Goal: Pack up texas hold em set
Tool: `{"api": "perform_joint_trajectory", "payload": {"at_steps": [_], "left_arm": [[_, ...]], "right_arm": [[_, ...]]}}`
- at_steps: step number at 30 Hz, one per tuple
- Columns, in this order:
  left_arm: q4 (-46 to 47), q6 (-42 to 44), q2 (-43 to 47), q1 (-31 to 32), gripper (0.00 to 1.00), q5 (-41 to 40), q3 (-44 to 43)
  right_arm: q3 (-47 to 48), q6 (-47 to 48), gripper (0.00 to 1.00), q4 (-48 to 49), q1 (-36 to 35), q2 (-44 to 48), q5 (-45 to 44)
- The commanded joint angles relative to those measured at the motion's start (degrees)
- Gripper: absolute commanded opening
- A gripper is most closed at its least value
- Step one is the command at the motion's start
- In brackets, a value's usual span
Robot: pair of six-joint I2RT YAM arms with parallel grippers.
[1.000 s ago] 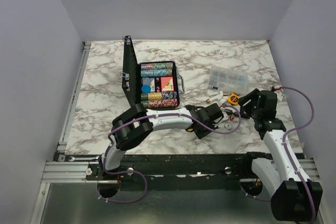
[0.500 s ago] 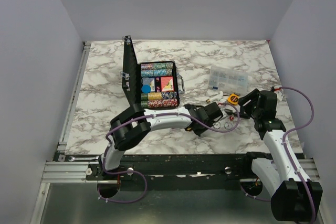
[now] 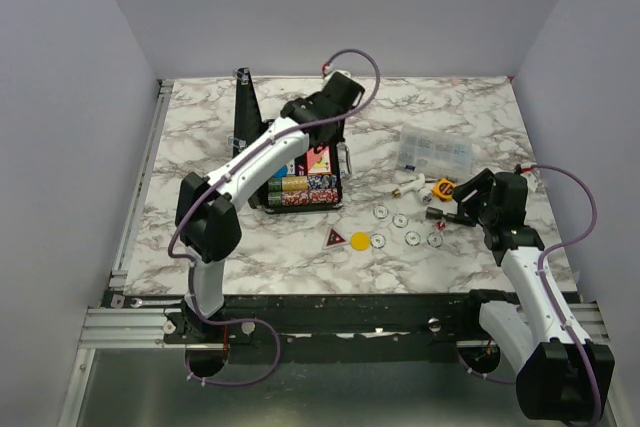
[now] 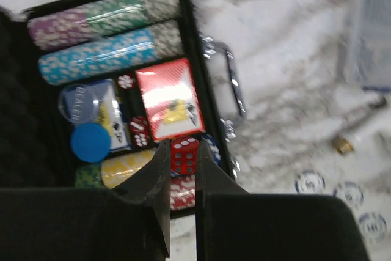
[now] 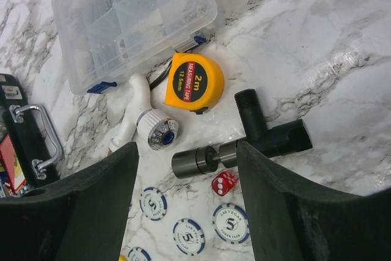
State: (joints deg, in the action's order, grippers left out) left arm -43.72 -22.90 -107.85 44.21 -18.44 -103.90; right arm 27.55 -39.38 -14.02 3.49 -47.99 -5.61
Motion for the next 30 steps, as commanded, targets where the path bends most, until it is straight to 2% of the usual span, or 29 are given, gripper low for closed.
{"api": "perform_joint_trajectory", "payload": {"at_steps": [1,8,14,21,30], "left_arm": [[-11.46,-9.54,-9.28,-6.7,0.0,-10.78,-8.0],[-10.6,-11.21,-16.49,-13.11,0.0,-5.19,-9.44],[-8.6,-11.96,-17.41,-13.85,0.0,-4.99,-7.69],[-7.61,-12.71,-19.55,-15.9,0.0,3.12,-8.31],[-9.51,-13.04,-22.32,-16.16,0.0,3.68,-10.56]], "right_arm": [[-0.94,0.87,0.68,1.54,0.08,-0.45,1.22],[-0.85,1.05,0.68,1.88,-0.52,-1.21,1.42],[-0.92,1.05,0.68,2.16,-0.71,-1.62,1.55],[-1.05,1.04,0.68,2.16,-0.76,-1.6,1.67],[-1.14,1.1,0.68,2.16,-0.73,-1.49,2.0]]}}
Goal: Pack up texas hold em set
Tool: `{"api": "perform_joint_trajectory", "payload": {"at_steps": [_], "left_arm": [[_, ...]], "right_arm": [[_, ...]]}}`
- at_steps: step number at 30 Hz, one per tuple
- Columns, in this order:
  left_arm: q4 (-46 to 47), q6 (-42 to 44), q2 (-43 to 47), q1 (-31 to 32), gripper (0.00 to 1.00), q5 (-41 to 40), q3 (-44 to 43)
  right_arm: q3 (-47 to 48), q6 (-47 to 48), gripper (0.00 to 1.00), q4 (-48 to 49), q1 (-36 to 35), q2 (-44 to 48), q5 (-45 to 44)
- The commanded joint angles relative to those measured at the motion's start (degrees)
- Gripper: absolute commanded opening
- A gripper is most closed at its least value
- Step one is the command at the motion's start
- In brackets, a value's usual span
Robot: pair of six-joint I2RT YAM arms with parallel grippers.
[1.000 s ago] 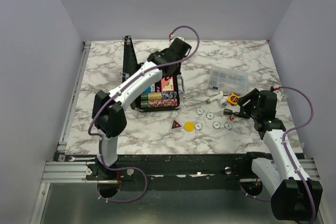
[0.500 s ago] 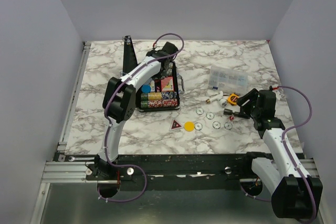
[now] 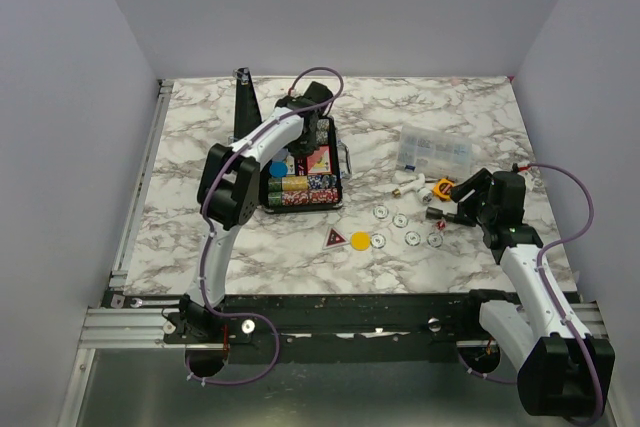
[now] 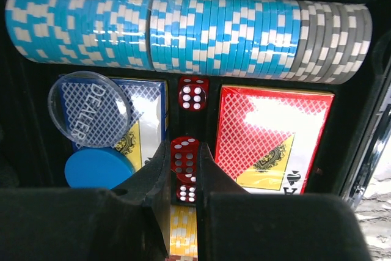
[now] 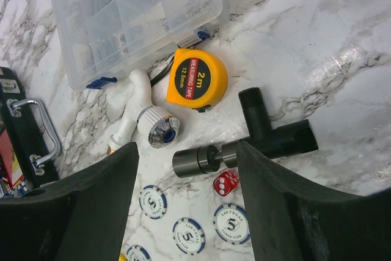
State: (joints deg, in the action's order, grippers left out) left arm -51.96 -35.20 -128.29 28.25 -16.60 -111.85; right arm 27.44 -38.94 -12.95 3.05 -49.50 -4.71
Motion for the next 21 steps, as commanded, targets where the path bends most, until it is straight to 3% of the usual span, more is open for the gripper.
{"api": "perform_joint_trajectory", "payload": {"at_steps": [1,21], "left_arm": [[-1.53,-0.75,-2.15,-0.23,0.0,1.8,-2.86],[-4.2,-1.76,-3.13,-0.57,0.0,2.46,-2.19]], "right_arm": [[-0.99,0.69,0.68,1.11,-0.25,0.02,1.13],[-1.18,0.79,0.68,1.35,-0.33,0.13,1.55]]}}
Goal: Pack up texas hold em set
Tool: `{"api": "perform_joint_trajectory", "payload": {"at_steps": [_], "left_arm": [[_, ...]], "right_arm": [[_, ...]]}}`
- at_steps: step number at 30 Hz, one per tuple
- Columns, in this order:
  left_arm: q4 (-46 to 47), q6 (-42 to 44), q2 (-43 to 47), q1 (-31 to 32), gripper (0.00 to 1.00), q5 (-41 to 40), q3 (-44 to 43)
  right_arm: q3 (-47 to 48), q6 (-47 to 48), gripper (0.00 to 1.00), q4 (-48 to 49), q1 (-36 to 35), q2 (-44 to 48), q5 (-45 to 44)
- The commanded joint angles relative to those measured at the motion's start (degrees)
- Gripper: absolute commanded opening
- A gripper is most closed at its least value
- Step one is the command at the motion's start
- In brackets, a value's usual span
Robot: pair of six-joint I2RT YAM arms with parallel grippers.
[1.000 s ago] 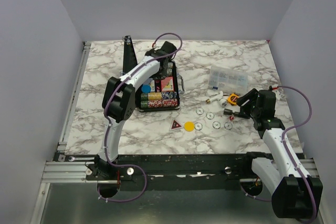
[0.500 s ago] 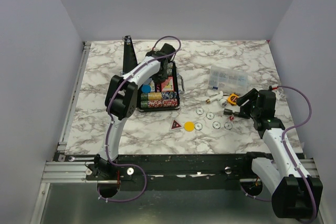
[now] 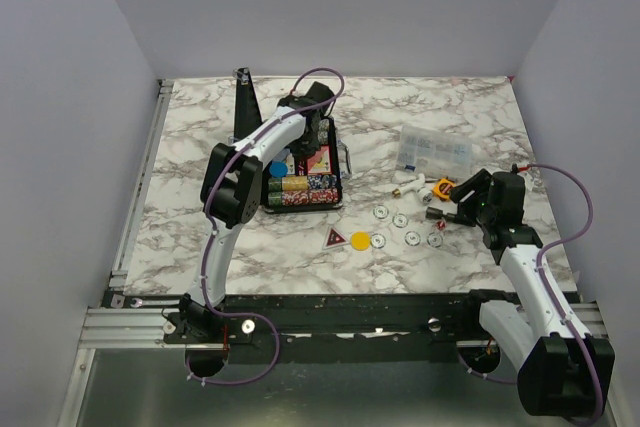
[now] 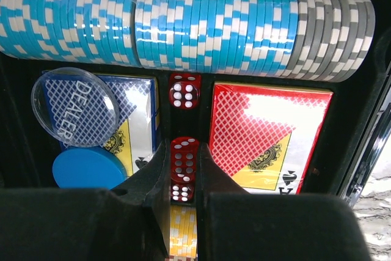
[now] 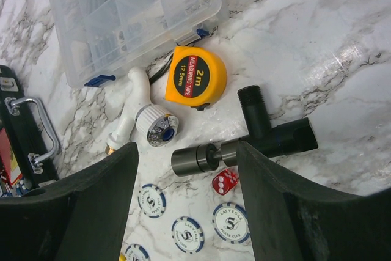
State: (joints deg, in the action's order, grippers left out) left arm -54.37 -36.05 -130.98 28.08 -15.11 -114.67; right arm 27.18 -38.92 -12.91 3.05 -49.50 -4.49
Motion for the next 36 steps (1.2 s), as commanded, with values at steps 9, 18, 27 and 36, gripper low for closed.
{"api": "perform_joint_trajectory", "payload": {"at_steps": [9,18,27,36], "left_arm": [[-2.32,-1.13,-0.25,-0.46,0.13,0.21,1.31],[-2.67,-0.95,-0.1,-0.4,0.23,0.83,1.12],[-2.94,-0.69,1.97,-0.37,0.32,0.88,1.62],[-1.83,0.52,4.79,-0.3,0.33,1.48,2.08]], "right_arm": [[-1.04,0.7,0.67,1.48,-0.29,0.33,1.58],[-1.16,0.77,0.67,1.57,-0.31,0.45,1.84],[-1.28,0.78,0.68,1.74,-0.29,0.3,1.94],[-1.35,0.94,0.68,2.01,-0.24,0.23,2.35]]}}
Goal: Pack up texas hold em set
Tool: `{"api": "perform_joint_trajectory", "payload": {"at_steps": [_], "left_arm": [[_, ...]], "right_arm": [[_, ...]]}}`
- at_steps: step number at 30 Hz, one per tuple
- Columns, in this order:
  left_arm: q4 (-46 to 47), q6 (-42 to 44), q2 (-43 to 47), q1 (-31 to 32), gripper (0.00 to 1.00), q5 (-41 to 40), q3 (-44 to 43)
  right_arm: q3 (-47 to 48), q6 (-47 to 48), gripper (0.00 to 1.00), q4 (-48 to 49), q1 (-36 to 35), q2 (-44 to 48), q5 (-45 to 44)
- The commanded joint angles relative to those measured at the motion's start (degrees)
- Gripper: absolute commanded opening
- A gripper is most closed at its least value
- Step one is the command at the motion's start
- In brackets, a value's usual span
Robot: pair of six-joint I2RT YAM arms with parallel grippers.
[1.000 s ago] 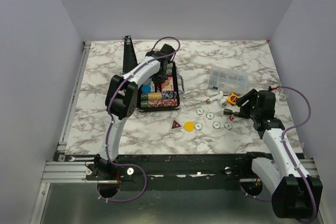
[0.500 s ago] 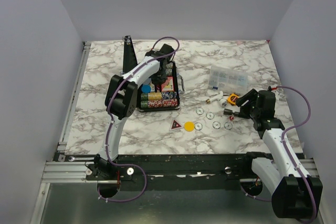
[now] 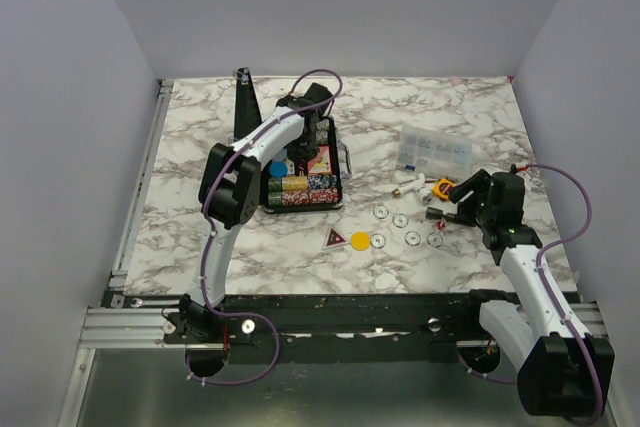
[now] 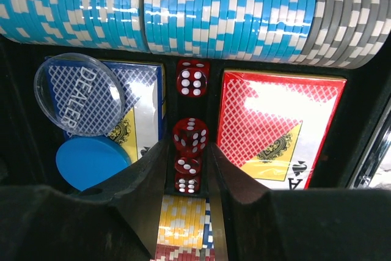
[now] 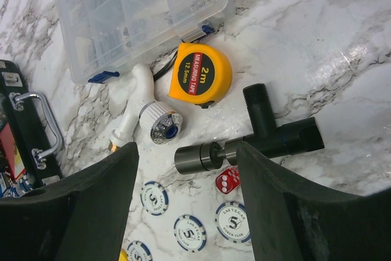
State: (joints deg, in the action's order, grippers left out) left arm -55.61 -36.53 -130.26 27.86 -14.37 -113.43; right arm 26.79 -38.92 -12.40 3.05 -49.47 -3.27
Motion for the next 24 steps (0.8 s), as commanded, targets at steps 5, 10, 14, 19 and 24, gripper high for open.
{"api": "perform_joint_trajectory", "payload": {"at_steps": [5,10,14,19,24], "left_arm": [[-0.43,1.54,3.11,-0.11,0.27,1.14,-0.16],[-0.55,2.16,1.5,-0.09,0.24,1.33,-1.54],[-0.9,2.74,0.17,-0.11,0.22,1.41,-2.59],[-1.03,3.32,-1.67,-0.09,0.19,2.72,-4.23],[-1.51,2.71,-2.37,-0.17,0.2,3.89,-4.48]], "right_arm": [[-0.95,1.02,0.68,1.51,-0.28,0.17,1.51],[-0.97,1.12,0.68,1.64,-0.32,0.17,1.69],[-1.03,1.12,0.67,1.77,-0.38,0.09,1.77],[-1.03,1.15,0.68,1.86,-0.4,-0.01,2.03],[-0.95,1.21,0.68,1.86,-0.34,-0.16,2.04]]}}
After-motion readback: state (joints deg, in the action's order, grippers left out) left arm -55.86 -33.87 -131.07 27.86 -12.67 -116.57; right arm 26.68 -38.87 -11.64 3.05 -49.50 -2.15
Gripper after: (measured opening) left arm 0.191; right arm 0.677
